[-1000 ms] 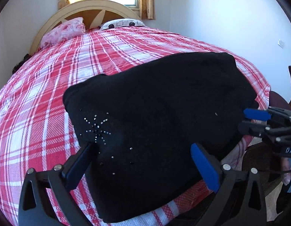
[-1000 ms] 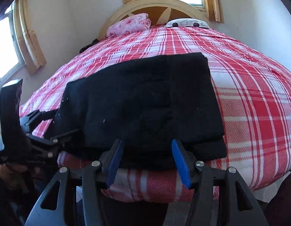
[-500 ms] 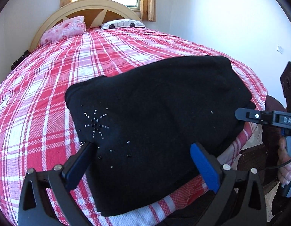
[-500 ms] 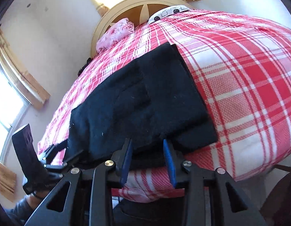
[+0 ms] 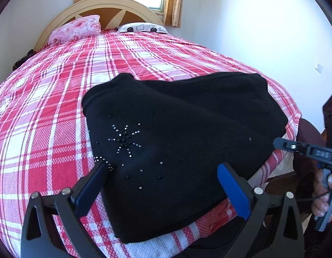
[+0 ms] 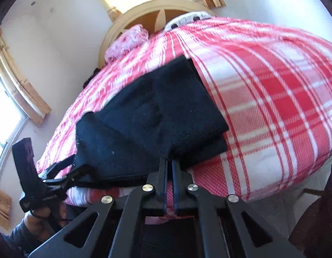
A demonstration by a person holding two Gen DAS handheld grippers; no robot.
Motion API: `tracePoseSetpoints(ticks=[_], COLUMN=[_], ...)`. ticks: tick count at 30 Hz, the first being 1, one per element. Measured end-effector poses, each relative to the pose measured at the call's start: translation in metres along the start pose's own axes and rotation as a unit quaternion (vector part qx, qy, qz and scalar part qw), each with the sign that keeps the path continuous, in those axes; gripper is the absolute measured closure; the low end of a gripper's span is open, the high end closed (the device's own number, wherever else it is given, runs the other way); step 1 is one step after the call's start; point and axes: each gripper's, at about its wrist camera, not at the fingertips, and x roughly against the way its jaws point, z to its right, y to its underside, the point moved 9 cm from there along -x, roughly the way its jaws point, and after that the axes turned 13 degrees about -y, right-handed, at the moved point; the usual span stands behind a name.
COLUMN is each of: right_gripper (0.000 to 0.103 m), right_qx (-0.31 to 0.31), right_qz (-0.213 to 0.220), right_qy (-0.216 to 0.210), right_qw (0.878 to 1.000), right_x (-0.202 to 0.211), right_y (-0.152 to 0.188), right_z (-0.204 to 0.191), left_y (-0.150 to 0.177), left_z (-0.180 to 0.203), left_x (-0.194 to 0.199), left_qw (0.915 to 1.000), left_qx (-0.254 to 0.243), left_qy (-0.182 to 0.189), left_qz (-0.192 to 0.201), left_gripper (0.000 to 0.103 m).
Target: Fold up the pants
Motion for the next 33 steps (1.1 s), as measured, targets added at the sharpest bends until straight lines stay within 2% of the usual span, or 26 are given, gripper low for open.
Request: tracePoseSetpoints(ticks=[3,6,8,11,13,14,16,19,21,23,25,26,27,30,33], right_gripper=[0.099,0.094,0.086,0.086,0.086,0.086,0.085,0.085,0.085,0.084,0.072,0.053,0.040,0.034,0.034], right_qx=[-0.015,0.027,0.028,0.048,0.059,0.064,0.068,0.052,0.051,0.068,0.079,0.081,0.082,0.076,0.068], right_qz=[-0.022,-0.014,0.008,0.056,0.080,0.082,0.072,0.019,0.029,0.016,0.012,0.019,0.026,0.045,0.026], right_qy=[-0.007,0.011,0.027,0.069,0.067,0.049,0.017,0.055,0.054,0.064,0.071,0.071,0.072,0.080,0.074], right_qw=[1.000,0.999,0.999,0.995,0.993,0.993,0.995,0.997,0.997,0.995,0.994,0.994,0.994,0.993,0.995], right_x=[-0.018,-0.007,0.006,0.029,0.037,0.036,0.026,-0.006,-0.005,-0.006,-0.002,0.002,0.007,0.018,0.010], right_y=[0.007,0.002,-0.004,-0.018,-0.027,-0.028,-0.029,-0.025,-0.034,-0.037,-0.040,-0.043,-0.045,-0.054,-0.059], right_z=[0.010,-0.002,-0.002,-0.002,-0.007,-0.013,-0.019,0.005,0.007,0.002,0.000,0.000,0.000,0.006,0.012], left_y=[0.001,0.000,0.000,-0.001,0.000,0.000,0.000,-0.001,-0.002,-0.003,-0.006,-0.008,-0.009,-0.010,-0.007], left_z=[0.001,-0.003,-0.005,-0.006,-0.006,-0.006,-0.007,-0.010,-0.015,-0.019,-0.026,-0.030,-0.034,-0.045,-0.051], left_x=[0.001,0.001,0.002,0.000,0.000,-0.001,-0.004,-0.004,-0.004,-0.003,-0.001,0.000,0.001,-0.003,-0.015], left_qw=[0.9999,1.0000,1.0000,1.0000,1.0000,0.9999,0.9998,0.9997,0.9996,0.9995,0.9993,0.9990,0.9989,0.9985,0.9983], left_qx=[-0.012,0.001,0.003,0.006,0.001,-0.003,-0.008,-0.008,-0.003,0.001,0.003,0.006,0.011,0.018,0.023], left_qy=[-0.005,0.000,-0.001,-0.003,-0.007,-0.013,-0.020,-0.023,-0.024,-0.029,-0.038,-0.044,-0.045,-0.052,-0.047], left_qz=[0.001,0.001,0.001,0.001,0.002,0.002,-0.001,-0.009,-0.013,-0.014,-0.008,-0.005,-0.003,-0.007,-0.024], left_gripper=[0.000,0.000,0.000,0.000,0.000,0.000,0.000,0.000,0.000,0.000,0.000,0.000,0.000,0.000,0.000])
